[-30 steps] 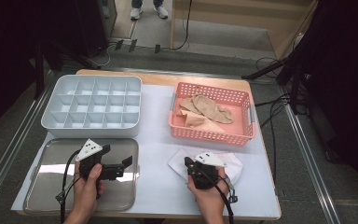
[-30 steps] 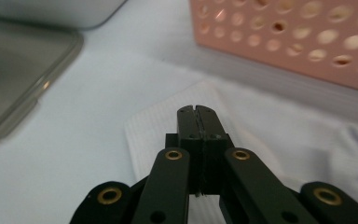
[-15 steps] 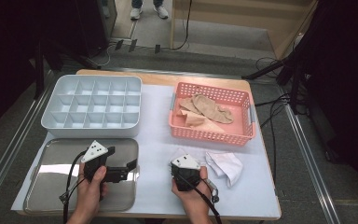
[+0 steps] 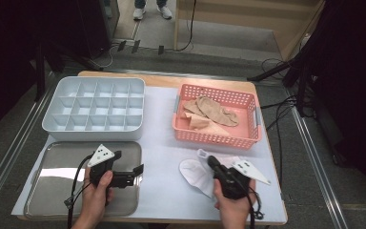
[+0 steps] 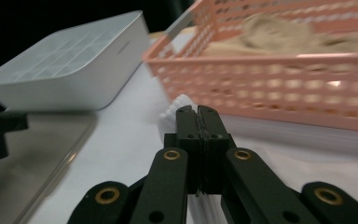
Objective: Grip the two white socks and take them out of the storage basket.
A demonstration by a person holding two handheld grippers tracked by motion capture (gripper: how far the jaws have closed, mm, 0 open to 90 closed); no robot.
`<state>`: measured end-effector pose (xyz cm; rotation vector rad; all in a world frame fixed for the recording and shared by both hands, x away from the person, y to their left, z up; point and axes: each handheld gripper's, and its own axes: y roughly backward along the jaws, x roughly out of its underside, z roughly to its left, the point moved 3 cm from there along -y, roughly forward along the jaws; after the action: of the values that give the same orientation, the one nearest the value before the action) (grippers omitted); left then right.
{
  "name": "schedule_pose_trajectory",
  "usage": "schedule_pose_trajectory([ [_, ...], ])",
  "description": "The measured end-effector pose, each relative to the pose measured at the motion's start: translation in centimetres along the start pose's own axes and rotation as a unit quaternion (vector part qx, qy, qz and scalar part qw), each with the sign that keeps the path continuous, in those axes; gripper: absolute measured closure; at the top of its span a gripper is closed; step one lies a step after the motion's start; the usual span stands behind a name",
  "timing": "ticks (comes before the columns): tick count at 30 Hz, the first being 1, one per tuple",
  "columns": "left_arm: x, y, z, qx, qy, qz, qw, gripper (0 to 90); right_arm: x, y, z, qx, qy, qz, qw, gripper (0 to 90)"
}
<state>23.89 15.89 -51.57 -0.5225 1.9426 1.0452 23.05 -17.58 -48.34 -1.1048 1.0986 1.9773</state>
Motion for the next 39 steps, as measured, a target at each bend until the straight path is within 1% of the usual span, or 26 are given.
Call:
schedule_pose_trajectory([
  [2,0.0,-0.1,-0.1,0.004,0.001,0.003,1.0000,0.0,0.2,1.6,-2.0,0.017,-0.025,-0.017,0.9994,89.3],
  [3,0.1,-0.3,-0.2,0.006,0.005,0.006,1.0000,0.0,0.4,2.0,-2.7,0.023,-0.037,-0.020,0.9989,89.3],
  [4,0.1,-0.4,-0.3,0.010,0.008,0.006,0.9999,0.0,0.8,2.6,-3.7,0.030,-0.056,-0.023,0.9977,89.2],
  [5,0.1,-0.6,-0.6,0.014,0.009,0.007,0.9998,0.0,1.1,3.0,-4.3,0.035,-0.067,-0.025,0.9968,89.2],
  [6,0.1,-0.7,-0.8,0.017,0.009,0.009,0.9998,0.0,1.6,3.6,-5.2,0.043,-0.086,-0.025,0.9951,89.1],
  [7,0.1,-1.0,-1.1,0.020,0.007,0.012,0.9997,0.0,1.9,3.9,-5.7,0.047,-0.095,-0.022,0.9941,88.9],
  [9,0.2,-1.4,-1.9,0.030,0.000,0.016,0.9994,3.7,2.6,4.7,-6.8,0.057,-0.109,-0.015,0.9923,88.8],
  [10,0.2,-1.8,-2.3,0.033,-0.002,0.023,0.9992,5.5,3.0,5.1,-7.2,0.063,-0.116,-0.008,0.9912,88.8],
  [12,0.3,-2.7,-3.3,0.044,-0.013,0.047,0.9978,7.3,3.7,5.8,-8.0,0.068,-0.123,0.000,0.9901,88.7],
  [13,0.3,-3.1,-3.8,0.042,-0.017,0.054,0.9975,7.8,3.9,6.1,-8.2,0.070,-0.124,0.003,0.9898,88.7],
  [14,0.3,-3.5,-4.2,0.039,-0.017,0.058,0.9974,11.0,4.1,6.5,-8.3,0.072,-0.125,0.005,0.9896,88.6],
  [15,0.2,-3.9,-4.5,0.038,-0.011,0.059,0.9975,17.1,4.3,6.8,-8.4,0.072,-0.124,0.005,0.9897,88.5],
  [16,0.2,-4.4,-4.9,0.045,-0.009,0.060,0.9971,19.7,4.4,7.1,-8.5,0.072,-0.122,0.002,0.9899,88.5],
  [18,0.1,-5.0,-5.6,0.050,-0.017,0.065,0.9965,26.1,4.6,7.5,-8.7,0.074,-0.125,0.005,0.9893,88.5],
  [21,-0.2,-6.0,-6.9,0.055,-0.033,0.073,0.9953,33.5,4.9,7.4,-8.9,0.073,-0.129,0.009,0.9890,88.4],
  [22,-0.2,-6.4,-7.2,0.051,-0.038,0.079,0.9949,35.1,4.9,7.3,-8.9,0.072,-0.130,0.010,0.9888,88.3],
  [25,-0.3,-8.0,-8.0,0.034,-0.047,0.101,0.9932,44.5,4.9,7.1,-9.1,0.070,-0.133,0.010,0.9886,88.3],
  [27,-0.2,-8.8,-8.4,0.033,-0.051,0.106,0.9925,51.5,4.9,7.1,-9.1,0.068,-0.134,0.010,0.9885,88.3],
  [30,-0.2,-9.9,-9.1,0.030,-0.061,0.114,0.9912,54.6,5.0,7.0,-9.2,0.067,-0.135,0.011,0.9885,88.3],
  [31,-0.1,-10.1,-9.4,0.026,-0.064,0.117,0.9907,55.1,5.0,7.0,-9.2,0.066,-0.135,0.011,0.9886,88.3],
  [33,0.0,-10.7,-9.8,0.008,-0.070,0.127,0.9894,57.3,5.0,6.9,-9.2,0.065,-0.138,0.012,0.9882,88.3],
  [34,0.0,-10.9,-10.0,0.008,-0.069,0.126,0.9896,59.5,5.0,6.9,-9.2,0.063,-0.137,0.011,0.9885,88.3],
  [36,0.2,-11.1,-10.3,0.008,-0.081,0.134,0.9877,67.9,5.0,6.9,-9.2,0.061,-0.137,0.011,0.9887,88.3],
  [37,0.2,-11.2,-10.4,0.015,-0.082,0.140,0.9866,73.9,5.0,6.9,-9.1,0.060,-0.138,0.011,0.9886,88.2],
  [38,0.2,-11.2,-10.4,0.024,-0.082,0.144,0.9859,79.2,5.0,6.9,-9.1,0.060,-0.136,0.010,0.9889,88.3],
  [39,0.2,-11.2,-10.4,0.026,-0.082,0.143,0.9860,86.8,5.0,6.9,-9.0,0.059,-0.135,0.010,0.9890,88.3],
])
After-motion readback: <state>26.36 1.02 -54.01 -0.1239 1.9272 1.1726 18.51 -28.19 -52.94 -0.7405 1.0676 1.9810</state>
